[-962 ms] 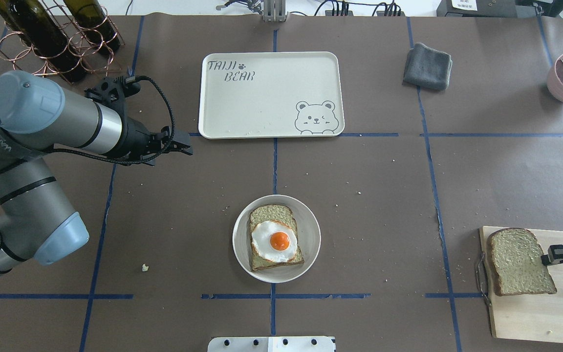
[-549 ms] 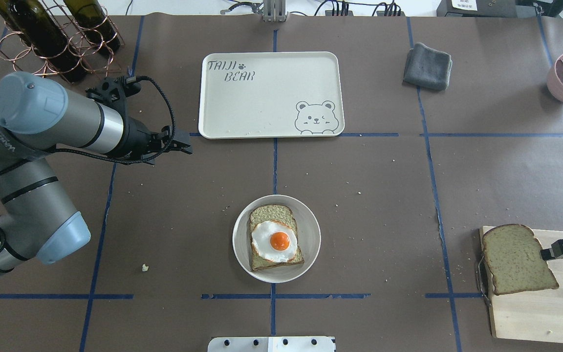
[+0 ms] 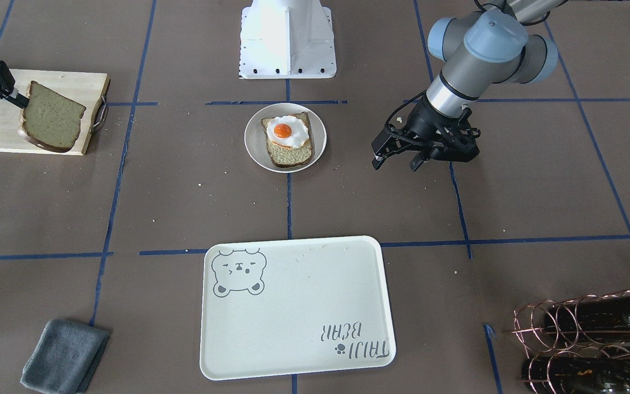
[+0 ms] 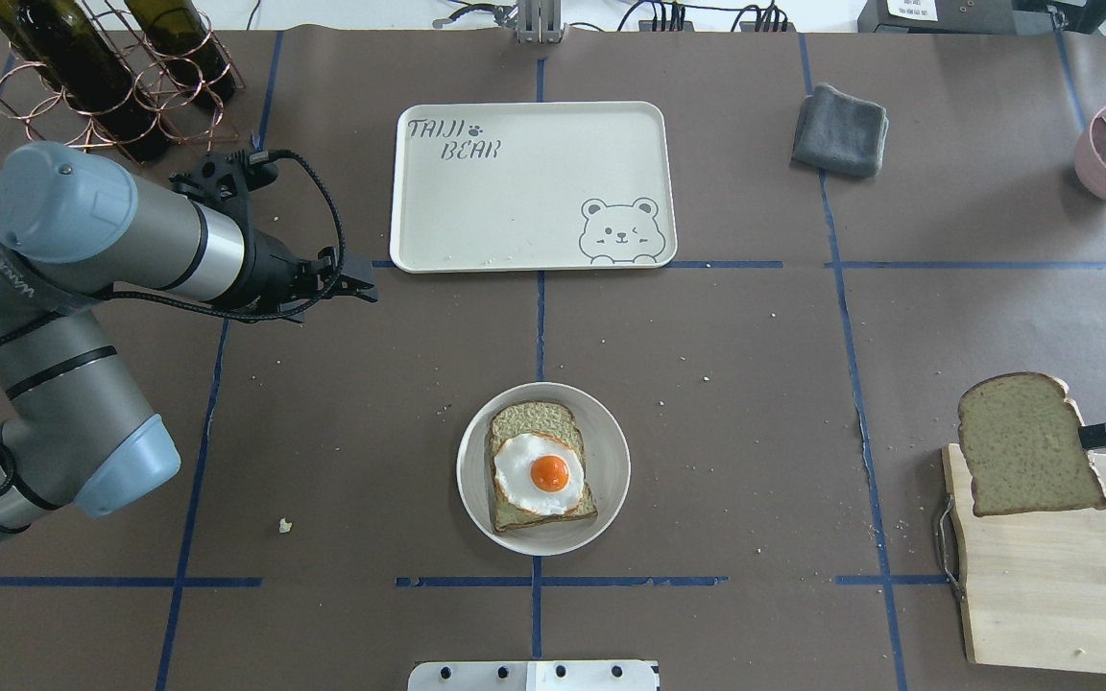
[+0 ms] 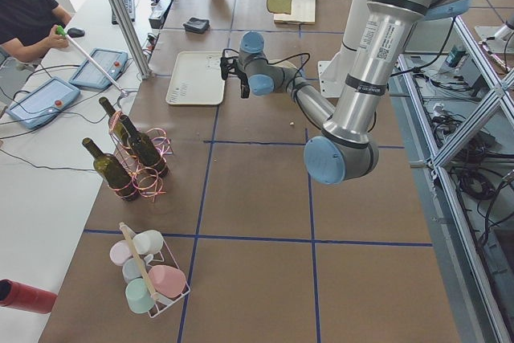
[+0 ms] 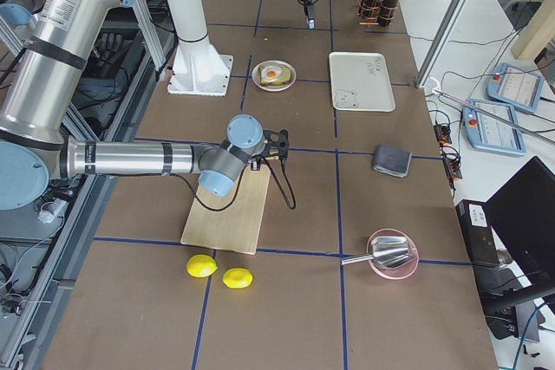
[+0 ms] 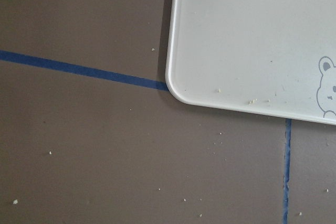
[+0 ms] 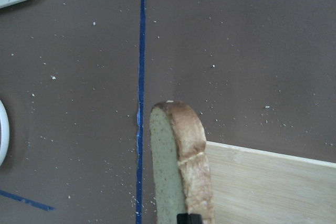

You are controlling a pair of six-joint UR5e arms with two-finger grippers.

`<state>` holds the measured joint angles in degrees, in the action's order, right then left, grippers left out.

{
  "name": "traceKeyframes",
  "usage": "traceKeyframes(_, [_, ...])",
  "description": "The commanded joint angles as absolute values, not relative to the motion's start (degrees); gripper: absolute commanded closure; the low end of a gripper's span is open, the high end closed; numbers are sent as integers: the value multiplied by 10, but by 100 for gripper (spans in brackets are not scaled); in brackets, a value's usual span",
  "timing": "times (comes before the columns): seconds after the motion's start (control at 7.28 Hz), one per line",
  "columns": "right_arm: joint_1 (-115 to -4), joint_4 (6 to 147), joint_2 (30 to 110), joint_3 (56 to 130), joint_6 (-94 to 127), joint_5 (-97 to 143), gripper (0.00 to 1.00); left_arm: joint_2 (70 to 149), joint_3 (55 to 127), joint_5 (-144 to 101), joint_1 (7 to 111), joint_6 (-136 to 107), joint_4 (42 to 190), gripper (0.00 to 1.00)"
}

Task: Make sandwich and place on tray
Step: 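Carry the bread slice with the right gripper over the egg plate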

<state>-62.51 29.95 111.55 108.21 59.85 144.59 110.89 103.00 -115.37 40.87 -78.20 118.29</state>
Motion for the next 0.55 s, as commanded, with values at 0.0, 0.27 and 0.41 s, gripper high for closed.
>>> traceKeyframes(0.0, [-663, 299, 1067, 1082, 600, 1483, 100, 1111, 1022, -1154, 409, -781, 1184, 0])
traceKeyframes(0.27, [-663, 315, 1001, 1078, 619, 1489, 100, 1112, 1020, -1155, 409, -780, 1186, 0])
traceKeyframes(0.41, [-663, 330, 945, 1078, 667, 1489, 100, 1113, 1018, -1155, 409, -780, 1186, 0])
